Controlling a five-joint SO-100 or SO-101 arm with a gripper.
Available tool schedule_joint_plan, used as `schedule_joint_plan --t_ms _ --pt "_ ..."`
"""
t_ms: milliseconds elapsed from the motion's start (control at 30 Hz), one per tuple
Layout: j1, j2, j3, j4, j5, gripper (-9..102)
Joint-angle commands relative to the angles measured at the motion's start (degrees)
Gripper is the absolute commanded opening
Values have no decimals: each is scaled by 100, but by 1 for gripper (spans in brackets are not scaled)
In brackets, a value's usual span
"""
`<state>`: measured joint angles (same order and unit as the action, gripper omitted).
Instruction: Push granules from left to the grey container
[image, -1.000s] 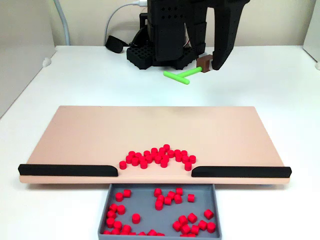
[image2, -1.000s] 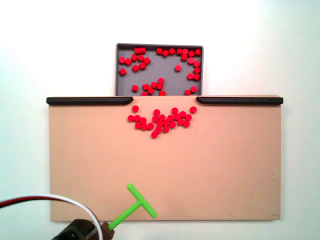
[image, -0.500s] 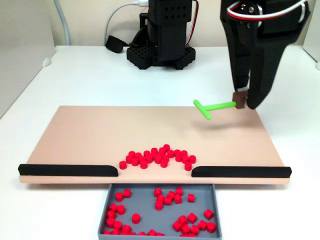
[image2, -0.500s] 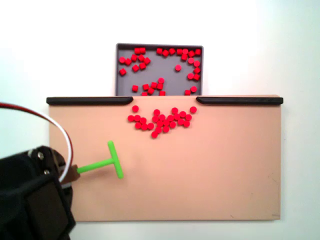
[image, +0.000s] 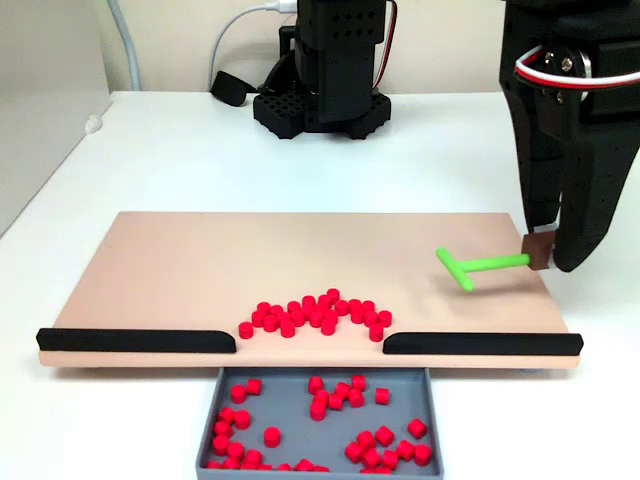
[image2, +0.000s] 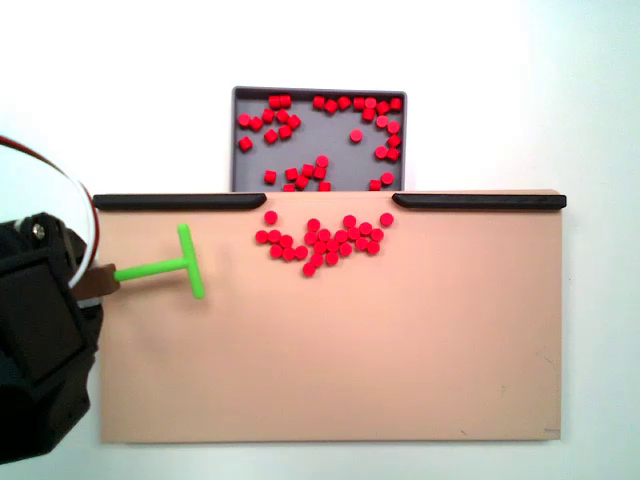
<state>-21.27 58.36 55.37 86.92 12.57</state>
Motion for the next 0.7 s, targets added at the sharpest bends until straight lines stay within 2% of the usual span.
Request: schedule_joint_plan --t_ms 0,167,667 --pt "35 -44 -290 18 97 0" --pt "141 -492 -844 141 167 0" --pt "431 -650 -853 308 123 0"
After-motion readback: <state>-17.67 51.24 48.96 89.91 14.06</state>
